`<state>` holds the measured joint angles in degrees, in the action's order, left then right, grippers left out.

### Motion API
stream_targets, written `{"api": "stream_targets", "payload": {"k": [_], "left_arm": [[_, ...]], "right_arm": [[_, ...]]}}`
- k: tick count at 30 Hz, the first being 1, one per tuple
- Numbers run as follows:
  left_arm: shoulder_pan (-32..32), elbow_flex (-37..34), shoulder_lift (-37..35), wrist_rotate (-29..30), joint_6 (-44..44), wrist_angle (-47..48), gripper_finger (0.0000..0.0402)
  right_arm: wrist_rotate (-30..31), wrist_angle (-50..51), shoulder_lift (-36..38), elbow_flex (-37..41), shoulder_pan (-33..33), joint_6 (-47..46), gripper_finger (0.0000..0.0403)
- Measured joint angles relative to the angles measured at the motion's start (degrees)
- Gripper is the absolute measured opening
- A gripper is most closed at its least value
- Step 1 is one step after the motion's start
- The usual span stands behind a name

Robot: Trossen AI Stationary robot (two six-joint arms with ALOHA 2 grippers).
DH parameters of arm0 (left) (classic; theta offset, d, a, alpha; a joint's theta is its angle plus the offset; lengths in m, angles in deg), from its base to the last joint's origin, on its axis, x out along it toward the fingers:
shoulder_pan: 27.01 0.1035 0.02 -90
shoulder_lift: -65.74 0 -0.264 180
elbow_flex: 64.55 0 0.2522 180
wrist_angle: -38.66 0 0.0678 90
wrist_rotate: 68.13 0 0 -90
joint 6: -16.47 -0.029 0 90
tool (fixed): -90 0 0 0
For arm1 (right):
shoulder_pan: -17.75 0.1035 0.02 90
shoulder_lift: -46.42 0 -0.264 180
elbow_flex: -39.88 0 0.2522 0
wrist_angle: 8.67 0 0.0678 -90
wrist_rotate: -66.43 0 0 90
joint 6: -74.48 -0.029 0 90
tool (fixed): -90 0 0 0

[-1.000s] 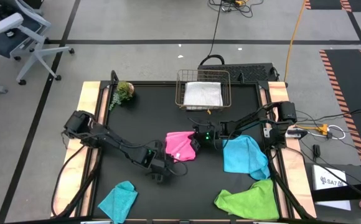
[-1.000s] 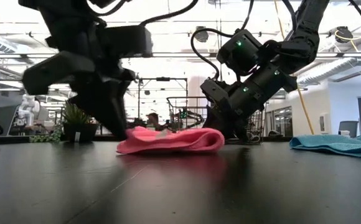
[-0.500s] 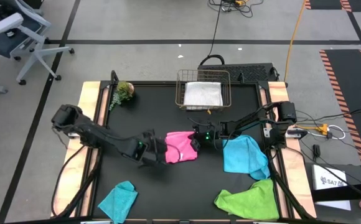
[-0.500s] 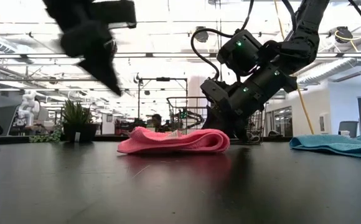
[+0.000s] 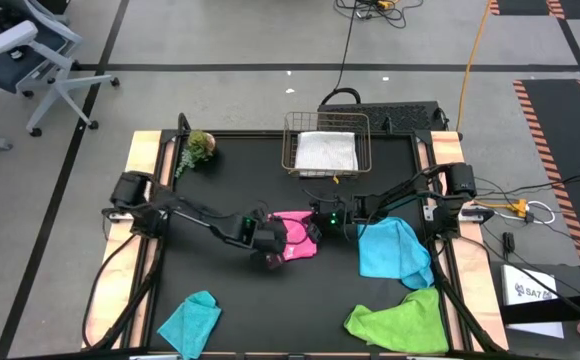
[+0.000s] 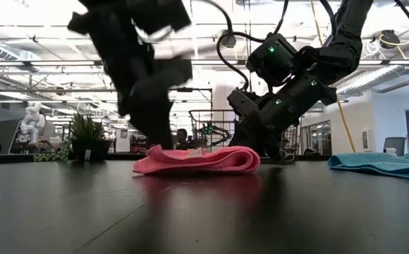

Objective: Fold microfiber towels
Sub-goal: Fold the pink towel

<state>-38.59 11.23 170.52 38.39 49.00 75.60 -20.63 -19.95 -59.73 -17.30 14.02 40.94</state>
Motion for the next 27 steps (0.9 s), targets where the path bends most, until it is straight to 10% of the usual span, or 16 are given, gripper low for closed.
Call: {"api": "stream_targets", "payload": {"k": [27], "left_arm": [[1.90, -0.09, 4.69, 0.17, -2.23, -8.64, 0.0104]], "right_arm": [[0.10, 12.49, 12.55, -0.01, 12.05, 4.16, 0.0000]]}}
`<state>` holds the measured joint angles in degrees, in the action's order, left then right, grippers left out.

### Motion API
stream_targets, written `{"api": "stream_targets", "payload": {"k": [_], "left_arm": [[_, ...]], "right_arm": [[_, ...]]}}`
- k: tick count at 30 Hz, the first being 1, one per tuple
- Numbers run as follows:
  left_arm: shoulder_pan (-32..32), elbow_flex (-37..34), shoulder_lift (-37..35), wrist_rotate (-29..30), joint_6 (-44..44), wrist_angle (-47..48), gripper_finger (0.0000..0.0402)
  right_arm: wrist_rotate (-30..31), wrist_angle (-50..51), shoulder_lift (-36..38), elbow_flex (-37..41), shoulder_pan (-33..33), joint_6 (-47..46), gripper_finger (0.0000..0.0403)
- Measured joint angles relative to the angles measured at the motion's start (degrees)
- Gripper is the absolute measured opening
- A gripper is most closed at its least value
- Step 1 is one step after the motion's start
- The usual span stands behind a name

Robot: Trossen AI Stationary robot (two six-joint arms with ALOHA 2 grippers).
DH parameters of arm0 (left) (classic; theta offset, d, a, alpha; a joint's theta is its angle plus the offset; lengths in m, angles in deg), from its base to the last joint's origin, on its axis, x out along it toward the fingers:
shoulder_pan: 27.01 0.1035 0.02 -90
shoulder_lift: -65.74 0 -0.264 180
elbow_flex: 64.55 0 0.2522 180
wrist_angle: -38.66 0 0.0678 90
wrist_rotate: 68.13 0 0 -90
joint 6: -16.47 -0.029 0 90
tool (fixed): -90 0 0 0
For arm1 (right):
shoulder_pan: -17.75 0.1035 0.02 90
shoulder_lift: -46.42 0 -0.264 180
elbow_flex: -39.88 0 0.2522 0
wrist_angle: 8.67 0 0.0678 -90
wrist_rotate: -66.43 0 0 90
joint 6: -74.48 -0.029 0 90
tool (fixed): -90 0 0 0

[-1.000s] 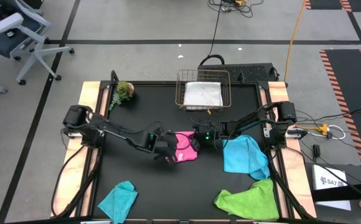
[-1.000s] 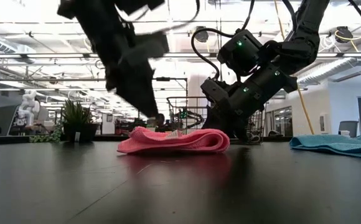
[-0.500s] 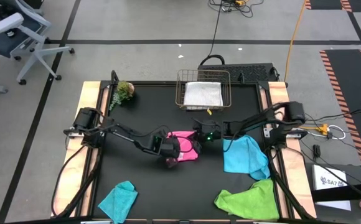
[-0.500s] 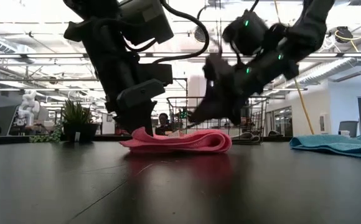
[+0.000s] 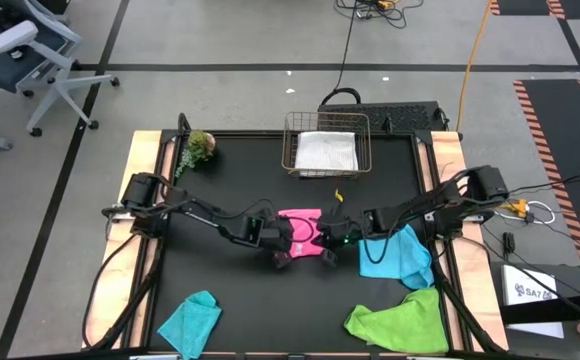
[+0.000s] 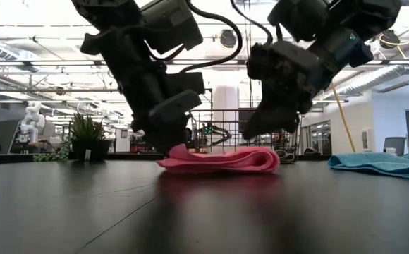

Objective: Fold microfiber towels
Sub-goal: Fold the pink towel

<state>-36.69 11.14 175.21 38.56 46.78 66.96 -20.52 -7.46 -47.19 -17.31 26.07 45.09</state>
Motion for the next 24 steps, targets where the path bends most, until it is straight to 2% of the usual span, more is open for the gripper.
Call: {"api": "stream_targets", "payload": {"k": [6, 13, 20, 24], "left_arm": [[0.98, 0.00, 0.02, -0.61, 0.35, -0.32, 0.0104], [1.46, 0.00, -0.05, -0.55, 1.36, 0.12, 0.0104], [1.42, 0.02, -0.07, -0.42, 1.23, 0.07, 0.0104], [1.41, 0.02, -0.09, -0.63, 1.36, 0.12, 0.0104]], "right_arm": [[-0.35, 0.33, -3.29, -0.01, 1.37, -1.92, 0.0000], [-1.85, 6.22, -2.66, -0.06, 3.29, -2.23, 0.0000], [-1.61, 1.75, 2.36, -0.06, 3.19, -2.48, 0.0000], [-0.89, 5.21, 5.24, -0.10, 1.32, -2.57, 0.0000]]}}
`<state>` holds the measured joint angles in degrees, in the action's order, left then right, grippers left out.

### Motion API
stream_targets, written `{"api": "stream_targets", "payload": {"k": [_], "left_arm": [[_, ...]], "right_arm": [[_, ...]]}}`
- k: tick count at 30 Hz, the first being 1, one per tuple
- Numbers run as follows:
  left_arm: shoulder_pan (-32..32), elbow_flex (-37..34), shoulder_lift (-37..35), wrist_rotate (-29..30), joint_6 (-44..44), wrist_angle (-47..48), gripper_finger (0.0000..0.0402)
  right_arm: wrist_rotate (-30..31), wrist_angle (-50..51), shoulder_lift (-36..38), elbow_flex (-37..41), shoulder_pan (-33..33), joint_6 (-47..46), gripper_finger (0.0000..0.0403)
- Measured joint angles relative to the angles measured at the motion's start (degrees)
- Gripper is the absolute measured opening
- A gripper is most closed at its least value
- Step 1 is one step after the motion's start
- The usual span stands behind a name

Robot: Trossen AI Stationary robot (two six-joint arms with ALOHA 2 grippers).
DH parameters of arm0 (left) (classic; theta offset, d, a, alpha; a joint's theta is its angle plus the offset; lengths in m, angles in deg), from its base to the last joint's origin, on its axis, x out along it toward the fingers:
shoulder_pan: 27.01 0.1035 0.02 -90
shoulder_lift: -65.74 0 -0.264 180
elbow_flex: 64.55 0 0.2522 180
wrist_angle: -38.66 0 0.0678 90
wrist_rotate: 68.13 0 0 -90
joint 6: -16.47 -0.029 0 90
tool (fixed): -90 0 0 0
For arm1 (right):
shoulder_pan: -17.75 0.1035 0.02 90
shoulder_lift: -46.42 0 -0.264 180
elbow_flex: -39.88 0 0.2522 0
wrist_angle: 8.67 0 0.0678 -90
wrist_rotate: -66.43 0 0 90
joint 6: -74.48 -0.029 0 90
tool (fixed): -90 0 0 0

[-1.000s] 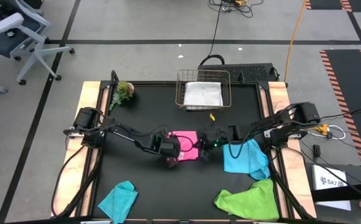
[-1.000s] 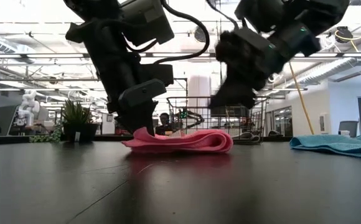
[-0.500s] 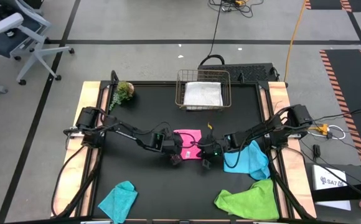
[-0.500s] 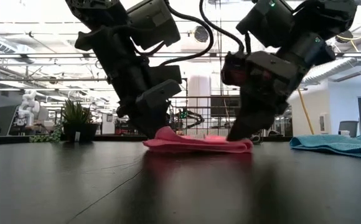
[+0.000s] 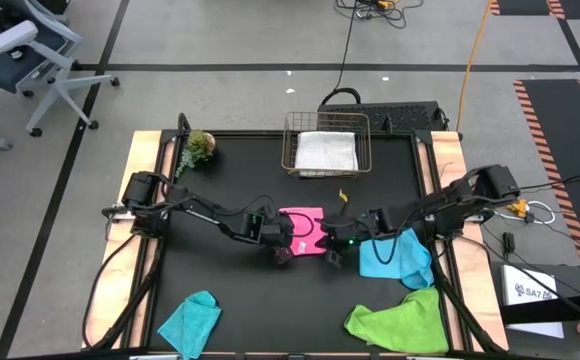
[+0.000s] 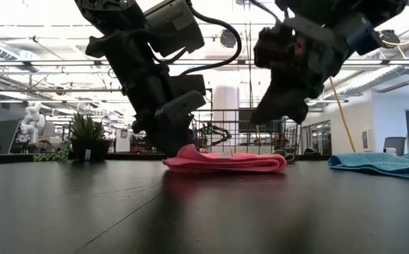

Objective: Fold microfiber towels
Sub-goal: Fold the pink towel, then put the pink towel into the wire basket

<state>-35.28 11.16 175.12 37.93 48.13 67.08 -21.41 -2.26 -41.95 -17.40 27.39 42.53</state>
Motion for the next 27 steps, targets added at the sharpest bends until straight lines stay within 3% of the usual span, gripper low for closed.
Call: {"api": "stream_targets", "payload": {"k": [2, 8, 20, 27], "left_arm": [[-0.08, 0.00, -0.04, -0.42, 0.02, 0.04, 0.0104], [-0.48, 0.02, -0.07, -0.65, 0.17, 0.11, 0.0104], [-0.48, 0.04, -0.07, -0.79, 0.15, 0.13, 0.0104], [-0.48, 0.04, -0.09, -0.79, 0.15, 0.09, 0.0104]], "right_arm": [[0.31, 2.77, 0.04, 0.00, -1.64, -1.49, 0.0000], [-6.98, 8.62, -0.63, 0.04, -5.32, -4.78, 0.0012], [-6.96, 9.37, -0.79, 0.02, -10.30, -13.57, 0.0141], [-9.37, 8.71, -4.88, 0.02, -11.49, -14.37, 0.0181]]}}
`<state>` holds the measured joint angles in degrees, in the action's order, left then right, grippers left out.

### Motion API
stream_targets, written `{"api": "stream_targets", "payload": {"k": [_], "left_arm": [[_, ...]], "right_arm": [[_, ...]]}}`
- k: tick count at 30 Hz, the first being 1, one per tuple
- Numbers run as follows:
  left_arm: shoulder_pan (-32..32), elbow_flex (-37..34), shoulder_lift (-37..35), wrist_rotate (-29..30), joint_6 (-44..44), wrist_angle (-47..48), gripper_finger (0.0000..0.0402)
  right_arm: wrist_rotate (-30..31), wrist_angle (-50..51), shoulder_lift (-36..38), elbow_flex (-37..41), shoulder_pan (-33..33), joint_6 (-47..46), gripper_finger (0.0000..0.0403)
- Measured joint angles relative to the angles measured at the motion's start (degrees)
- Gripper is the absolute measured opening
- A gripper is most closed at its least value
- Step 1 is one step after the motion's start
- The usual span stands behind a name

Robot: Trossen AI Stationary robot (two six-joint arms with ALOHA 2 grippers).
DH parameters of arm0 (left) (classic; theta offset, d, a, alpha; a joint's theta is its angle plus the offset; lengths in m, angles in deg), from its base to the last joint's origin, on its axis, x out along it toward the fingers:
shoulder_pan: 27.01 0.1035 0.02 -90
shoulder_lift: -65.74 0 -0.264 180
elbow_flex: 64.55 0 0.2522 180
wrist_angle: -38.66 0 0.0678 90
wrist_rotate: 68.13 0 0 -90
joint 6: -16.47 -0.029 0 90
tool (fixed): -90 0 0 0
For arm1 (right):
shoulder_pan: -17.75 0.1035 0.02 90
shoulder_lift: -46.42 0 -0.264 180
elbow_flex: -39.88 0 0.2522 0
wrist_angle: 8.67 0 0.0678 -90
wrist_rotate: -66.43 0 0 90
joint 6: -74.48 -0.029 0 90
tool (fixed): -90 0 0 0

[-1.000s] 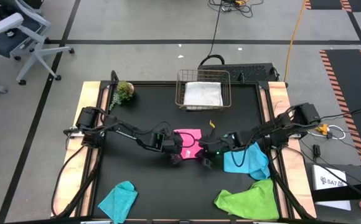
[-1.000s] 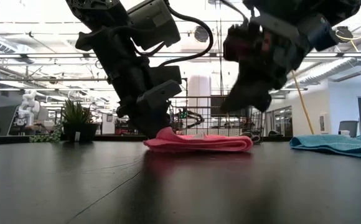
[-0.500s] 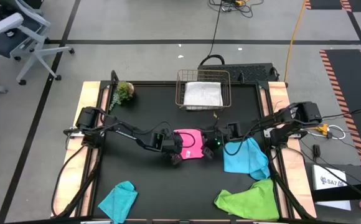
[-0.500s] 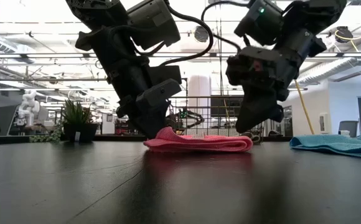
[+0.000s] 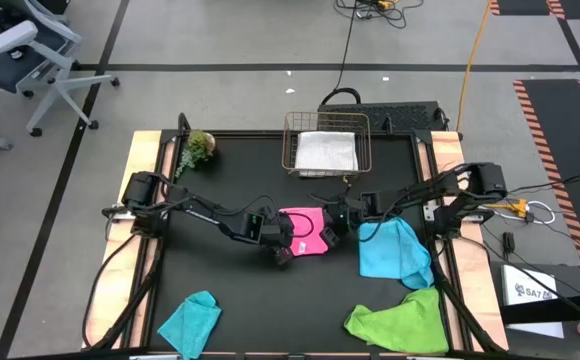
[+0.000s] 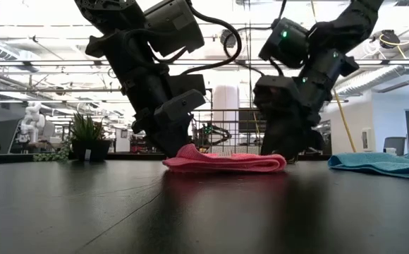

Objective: Fold microfiber towels
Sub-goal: Put the pink towel into the wire basket

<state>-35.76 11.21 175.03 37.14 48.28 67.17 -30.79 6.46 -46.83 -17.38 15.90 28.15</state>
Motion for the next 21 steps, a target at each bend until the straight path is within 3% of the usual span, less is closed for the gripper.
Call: {"api": "stream_targets", "payload": {"k": [13, 17, 21], "left_arm": [[0.00, 0.00, 0.00, 0.00, -0.02, -0.02, 0.0104], [0.00, 0.00, 0.00, 0.03, -0.03, -0.09, 0.0104], [0.00, 0.00, 0.00, 0.09, 0.07, -0.22, 0.0104]], "right_arm": [[-0.54, -9.65, -3.55, 0.02, -1.18, 0.66, 0.0176], [-0.07, -7.92, -3.50, 0.00, -1.45, 0.94, 0.0135], [1.80, -7.17, -3.49, 0.41, -1.55, 1.14, 0.0063]]}}
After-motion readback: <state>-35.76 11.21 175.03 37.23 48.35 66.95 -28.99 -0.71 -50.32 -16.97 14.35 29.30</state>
